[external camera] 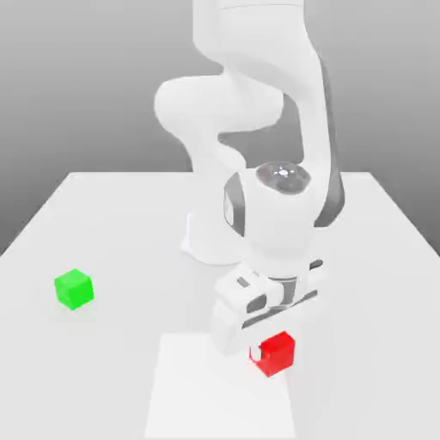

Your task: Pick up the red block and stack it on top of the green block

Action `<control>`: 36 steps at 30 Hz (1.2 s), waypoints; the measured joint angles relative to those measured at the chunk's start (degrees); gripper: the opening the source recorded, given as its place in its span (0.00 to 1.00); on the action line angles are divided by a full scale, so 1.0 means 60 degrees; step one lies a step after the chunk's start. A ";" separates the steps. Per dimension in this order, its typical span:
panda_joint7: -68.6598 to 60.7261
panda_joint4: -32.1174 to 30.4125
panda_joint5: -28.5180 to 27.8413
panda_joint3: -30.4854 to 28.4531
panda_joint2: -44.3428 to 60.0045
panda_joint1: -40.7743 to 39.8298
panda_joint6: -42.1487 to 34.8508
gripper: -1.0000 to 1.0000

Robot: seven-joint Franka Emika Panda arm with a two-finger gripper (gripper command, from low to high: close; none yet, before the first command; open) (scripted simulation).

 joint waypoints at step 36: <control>-0.6986 -0.1288 -0.2035 -0.6269 -0.4079 -0.5736 -0.2663 0.00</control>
